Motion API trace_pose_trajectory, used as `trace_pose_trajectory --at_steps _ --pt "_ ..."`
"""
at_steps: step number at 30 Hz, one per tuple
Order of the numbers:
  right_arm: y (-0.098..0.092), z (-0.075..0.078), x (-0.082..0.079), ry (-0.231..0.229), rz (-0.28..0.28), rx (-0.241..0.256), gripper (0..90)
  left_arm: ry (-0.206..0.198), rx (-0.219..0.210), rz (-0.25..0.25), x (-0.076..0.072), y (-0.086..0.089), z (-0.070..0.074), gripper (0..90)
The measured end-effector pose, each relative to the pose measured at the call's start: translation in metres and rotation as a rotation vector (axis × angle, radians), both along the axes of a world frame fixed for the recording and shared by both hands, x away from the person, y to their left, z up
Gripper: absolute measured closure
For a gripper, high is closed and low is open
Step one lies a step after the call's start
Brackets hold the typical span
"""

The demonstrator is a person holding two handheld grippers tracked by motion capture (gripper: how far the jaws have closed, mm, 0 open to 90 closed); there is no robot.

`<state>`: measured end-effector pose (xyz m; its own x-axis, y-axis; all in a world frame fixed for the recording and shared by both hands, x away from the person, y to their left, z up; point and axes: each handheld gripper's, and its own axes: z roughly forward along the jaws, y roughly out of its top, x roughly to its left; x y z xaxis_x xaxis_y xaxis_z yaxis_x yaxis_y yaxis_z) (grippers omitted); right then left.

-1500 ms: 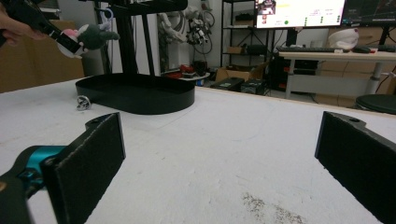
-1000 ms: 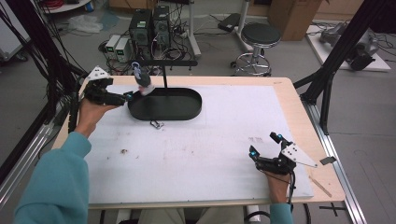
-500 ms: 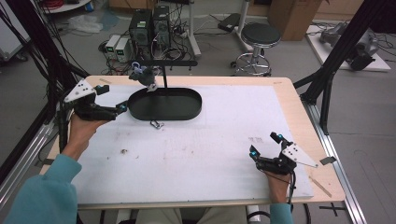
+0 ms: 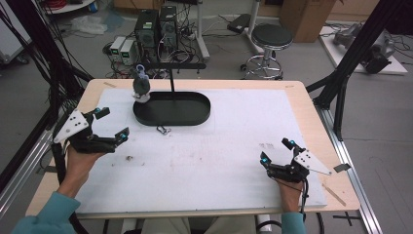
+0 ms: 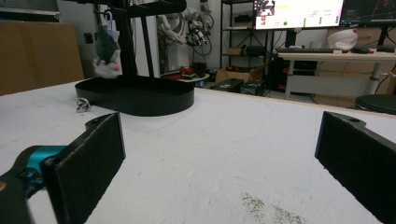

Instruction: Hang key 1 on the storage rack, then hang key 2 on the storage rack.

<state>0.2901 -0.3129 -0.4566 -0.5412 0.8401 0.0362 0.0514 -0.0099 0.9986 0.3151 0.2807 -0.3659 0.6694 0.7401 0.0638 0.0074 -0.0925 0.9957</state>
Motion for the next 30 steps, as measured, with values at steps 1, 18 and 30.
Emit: trace_pose_trajectory --at_steps 1,18,30 --pt "0.000 0.000 0.000 0.002 0.000 0.001 0.8 0.003 0.003 0.001 -0.002 0.001 -0.002 1.7" --pt "0.000 0.000 0.000 -0.005 -0.002 -0.004 0.8 0.021 -0.002 0.029 -0.006 0.006 -0.020 1.7" --pt "0.000 0.000 0.000 -0.005 -0.002 -0.005 0.8 0.029 0.010 0.021 -0.005 0.004 -0.017 1.7"
